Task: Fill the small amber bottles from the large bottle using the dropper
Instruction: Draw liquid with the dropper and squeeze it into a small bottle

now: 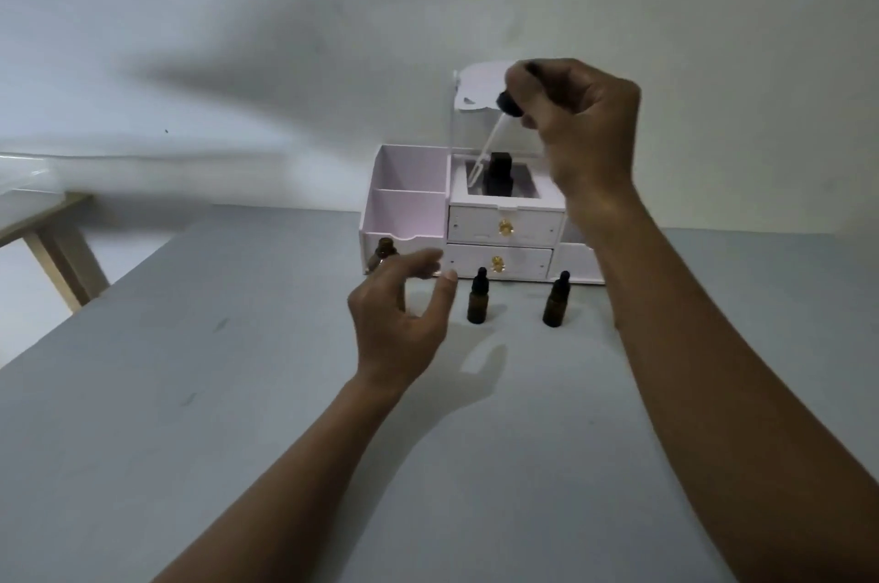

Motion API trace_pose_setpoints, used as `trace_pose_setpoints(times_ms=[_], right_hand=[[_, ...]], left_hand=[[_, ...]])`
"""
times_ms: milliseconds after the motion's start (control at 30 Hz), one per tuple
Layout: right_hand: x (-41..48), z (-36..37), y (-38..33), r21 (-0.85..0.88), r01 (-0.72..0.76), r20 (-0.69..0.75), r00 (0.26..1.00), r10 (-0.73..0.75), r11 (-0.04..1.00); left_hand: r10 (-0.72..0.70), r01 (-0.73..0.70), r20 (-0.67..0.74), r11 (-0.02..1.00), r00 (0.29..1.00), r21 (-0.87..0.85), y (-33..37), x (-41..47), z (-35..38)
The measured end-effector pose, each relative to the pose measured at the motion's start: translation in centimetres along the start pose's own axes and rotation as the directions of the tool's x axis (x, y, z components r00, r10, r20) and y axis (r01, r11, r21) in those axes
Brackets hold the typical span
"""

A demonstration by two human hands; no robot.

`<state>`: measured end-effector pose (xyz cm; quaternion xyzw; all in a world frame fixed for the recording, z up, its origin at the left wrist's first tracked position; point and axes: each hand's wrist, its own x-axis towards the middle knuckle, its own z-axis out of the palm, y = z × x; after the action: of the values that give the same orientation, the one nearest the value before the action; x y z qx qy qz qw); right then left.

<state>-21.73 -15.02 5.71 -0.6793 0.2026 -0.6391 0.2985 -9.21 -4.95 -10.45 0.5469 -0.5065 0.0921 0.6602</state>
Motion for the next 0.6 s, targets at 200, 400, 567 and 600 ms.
trace_pose_setpoints(times_ms=[200, 400, 567, 600], right_hand=[[-0.3, -8.7, 1.8, -0.108, -0.074, -0.107, 0.992, 0.063, 0.991], [-2.0, -14.6, 4.5, -0.161, -0.181, -0.176, 0.972, 0.152, 0.97], [-3.0, -17.0, 6.3, -0.165, -0.239, -0.236, 0.952, 0.197, 0.957], [-3.2, -17.3, 6.6, -0.161, -0.251, -0.246, 0.947, 0.208, 0.954]], left_hand=[[-0.085, 0.131, 0.337, 0.985, 0.937, -0.115, 4.1, -3.1, 5.8], [-0.268, 0.388, 0.597, 0.918, 0.756, -0.079, 6.3, -5.1, 11.4], [-0.393, 0.51, 0.648, 0.86, 0.653, 0.008, 5.9, -5.3, 15.0], [-0.408, 0.525, 0.647, 0.851, 0.644, 0.014, 5.7, -5.3, 15.5]])
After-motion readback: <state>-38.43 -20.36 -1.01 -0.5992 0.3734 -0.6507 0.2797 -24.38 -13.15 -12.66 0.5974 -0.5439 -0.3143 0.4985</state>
